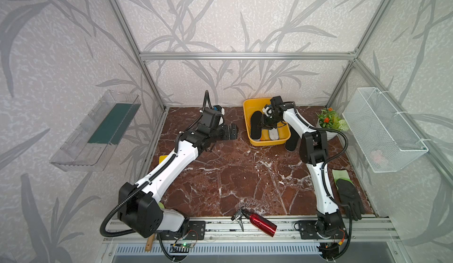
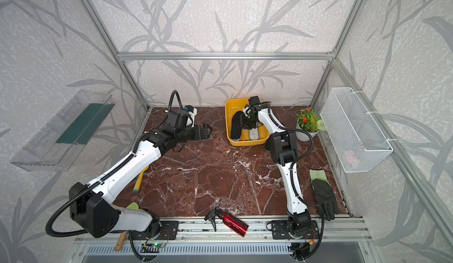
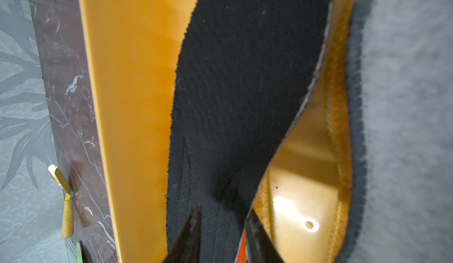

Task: Put the insoles into the storage box
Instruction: Place the insole in the storage box.

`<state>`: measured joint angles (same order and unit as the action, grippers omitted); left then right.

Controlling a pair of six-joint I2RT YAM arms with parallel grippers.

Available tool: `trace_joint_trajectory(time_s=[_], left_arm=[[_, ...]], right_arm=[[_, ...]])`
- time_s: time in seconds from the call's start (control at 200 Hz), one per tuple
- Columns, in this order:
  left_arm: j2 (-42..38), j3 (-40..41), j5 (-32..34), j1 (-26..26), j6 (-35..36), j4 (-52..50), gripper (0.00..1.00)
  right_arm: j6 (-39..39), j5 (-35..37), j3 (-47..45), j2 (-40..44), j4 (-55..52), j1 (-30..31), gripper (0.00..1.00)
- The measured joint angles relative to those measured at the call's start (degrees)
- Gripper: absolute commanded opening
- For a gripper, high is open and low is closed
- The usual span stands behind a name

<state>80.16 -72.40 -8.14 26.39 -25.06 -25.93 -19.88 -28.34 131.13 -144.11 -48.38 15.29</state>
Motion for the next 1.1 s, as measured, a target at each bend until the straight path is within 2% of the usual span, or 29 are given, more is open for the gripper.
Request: trace_joint_trajectory(time_s=[0.355,0.655,0.83,1.1], left_arm=[[0.5,0.0,-0.6,0.0,0.0,0.0,0.98],[0.6,0.0,-0.6,0.0,0.0,0.0,0.99],[0.7,-0.1,-0.9,0.0,-0.3,0.0,0.99],[2.6,-0.7,-1.4,0.0,-1.1,0.0,0.99]], right_arm=[[0.4,3.8,3.8,0.0,-5.0,0.0,0.37],[1.3,7.6,2.2,3.2,-8.3,0.0,0.42],[1.5,11.4,-4.7,14.0,-9.0,0.0,0.45],[-0.5,17.3,-25.7,38.2,-5.9,-2.1,0.49]])
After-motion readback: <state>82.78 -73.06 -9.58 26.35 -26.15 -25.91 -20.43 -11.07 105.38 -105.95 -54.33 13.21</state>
